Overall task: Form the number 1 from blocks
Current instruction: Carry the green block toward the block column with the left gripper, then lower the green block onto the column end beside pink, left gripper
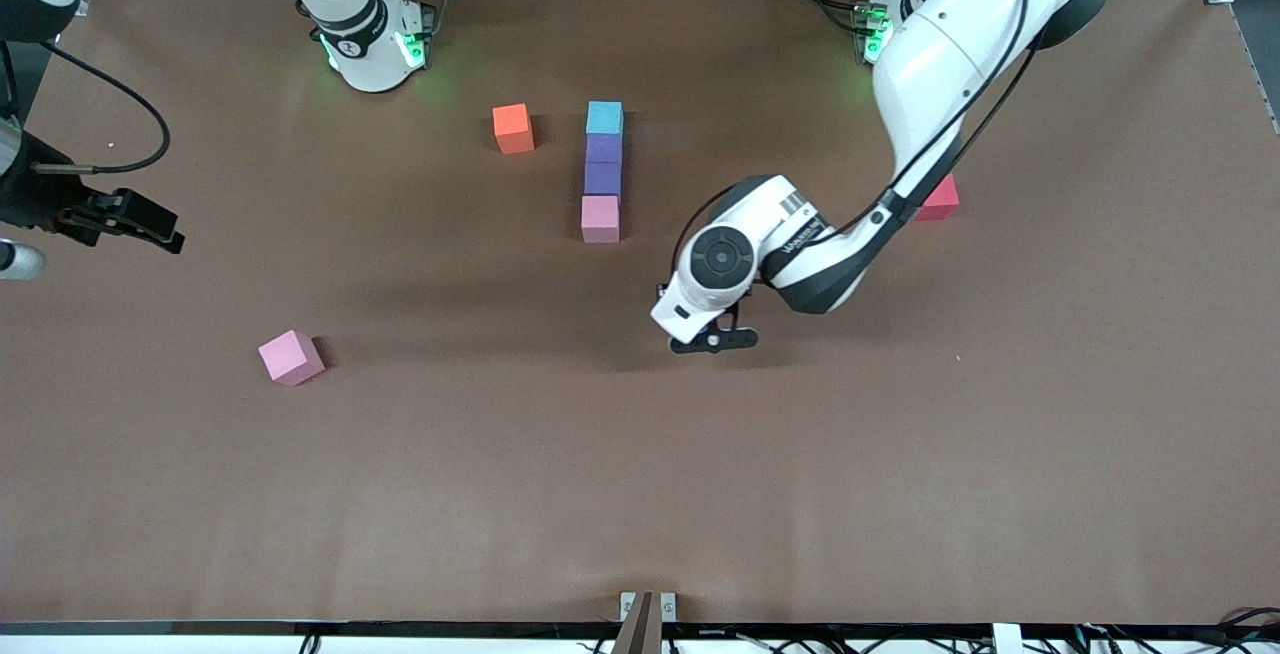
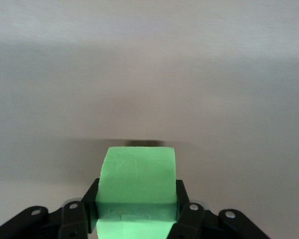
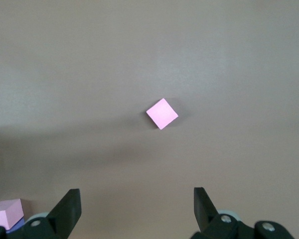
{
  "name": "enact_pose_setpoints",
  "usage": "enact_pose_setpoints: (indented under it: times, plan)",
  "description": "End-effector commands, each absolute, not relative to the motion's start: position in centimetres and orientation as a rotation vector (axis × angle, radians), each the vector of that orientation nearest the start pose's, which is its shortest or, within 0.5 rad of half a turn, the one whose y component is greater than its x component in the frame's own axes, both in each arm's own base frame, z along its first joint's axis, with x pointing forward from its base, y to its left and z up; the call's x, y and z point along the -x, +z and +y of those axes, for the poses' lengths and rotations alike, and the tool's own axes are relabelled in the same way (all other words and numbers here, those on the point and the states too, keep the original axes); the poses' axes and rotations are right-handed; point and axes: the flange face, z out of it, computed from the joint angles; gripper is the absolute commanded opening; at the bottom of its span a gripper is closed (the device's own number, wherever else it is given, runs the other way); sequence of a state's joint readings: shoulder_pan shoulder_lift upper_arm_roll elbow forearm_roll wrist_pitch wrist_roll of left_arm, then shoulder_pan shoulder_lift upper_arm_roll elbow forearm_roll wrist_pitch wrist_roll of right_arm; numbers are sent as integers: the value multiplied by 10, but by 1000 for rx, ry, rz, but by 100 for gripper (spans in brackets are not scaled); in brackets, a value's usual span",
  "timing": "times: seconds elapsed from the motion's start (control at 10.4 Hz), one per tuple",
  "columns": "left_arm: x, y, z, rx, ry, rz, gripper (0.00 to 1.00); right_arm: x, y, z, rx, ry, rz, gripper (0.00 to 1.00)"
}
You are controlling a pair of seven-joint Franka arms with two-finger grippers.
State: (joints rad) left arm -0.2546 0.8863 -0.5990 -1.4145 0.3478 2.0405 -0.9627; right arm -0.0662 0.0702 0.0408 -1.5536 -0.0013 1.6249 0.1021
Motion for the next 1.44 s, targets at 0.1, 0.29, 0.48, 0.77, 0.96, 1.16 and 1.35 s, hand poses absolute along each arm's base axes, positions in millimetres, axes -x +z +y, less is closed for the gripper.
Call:
enact_pose_setpoints:
  times: [0.1,0.29,0.48,0.77,0.96,1.16,1.35]
  plan:
    - [-528,220,-506,3197,257,-163,0,-581,599,-18,3112,8,207,100]
    - [-515,221,-525,3229,230,-161,0,-581,599,-19,3112,6,205,100]
    - [-507,222,-537,3246,217,-167,0,-582,596,-19,3112,13,205,100]
    - [-490,219,-551,3240,228,-170,0,-582,596,-20,3112,13,207,100]
    - [-481,219,-559,3238,231,-163,0,-582,596,-20,3112,13,207,100]
    - [-478,220,-562,3238,231,-171,0,-582,595,-20,3112,15,207,100]
    - [-476,221,-567,3259,214,-179,0,-582,595,-21,3112,15,210,100]
